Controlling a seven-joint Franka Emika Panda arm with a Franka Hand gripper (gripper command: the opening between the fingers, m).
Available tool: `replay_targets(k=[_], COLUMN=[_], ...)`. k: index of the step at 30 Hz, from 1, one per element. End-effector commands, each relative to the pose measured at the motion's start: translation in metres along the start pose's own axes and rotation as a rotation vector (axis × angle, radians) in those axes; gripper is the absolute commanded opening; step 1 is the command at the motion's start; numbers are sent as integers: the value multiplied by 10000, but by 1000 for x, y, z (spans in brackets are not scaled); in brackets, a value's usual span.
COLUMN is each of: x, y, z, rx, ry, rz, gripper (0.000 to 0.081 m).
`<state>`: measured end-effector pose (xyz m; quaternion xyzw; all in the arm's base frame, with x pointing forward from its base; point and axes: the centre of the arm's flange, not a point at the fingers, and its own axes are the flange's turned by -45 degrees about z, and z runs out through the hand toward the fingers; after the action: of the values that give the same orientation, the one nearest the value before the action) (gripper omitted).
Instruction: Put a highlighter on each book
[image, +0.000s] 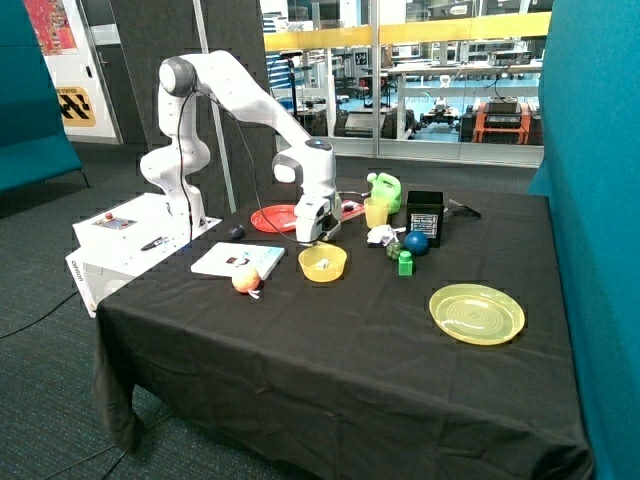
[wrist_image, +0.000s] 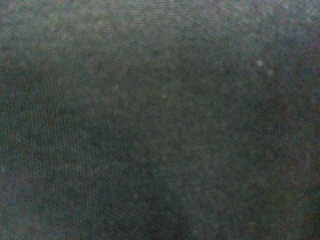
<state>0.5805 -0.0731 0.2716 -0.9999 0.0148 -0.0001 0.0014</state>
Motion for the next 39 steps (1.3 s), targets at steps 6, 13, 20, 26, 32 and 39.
replay_targets(k=[6, 13, 20, 26, 32, 39], x=[2, 2, 2, 2, 1, -3], y=[-4, -4, -4, -6, -7, -5], z=[3, 0, -3, -3, -3, -3], rx=[-27, -27, -27, -27, -27, -27], ry=[-2, -2, -2, -2, -2, -2], rz=[-45, 53, 80, 85, -7, -8], gripper=[326, 10, 0, 0, 0, 0])
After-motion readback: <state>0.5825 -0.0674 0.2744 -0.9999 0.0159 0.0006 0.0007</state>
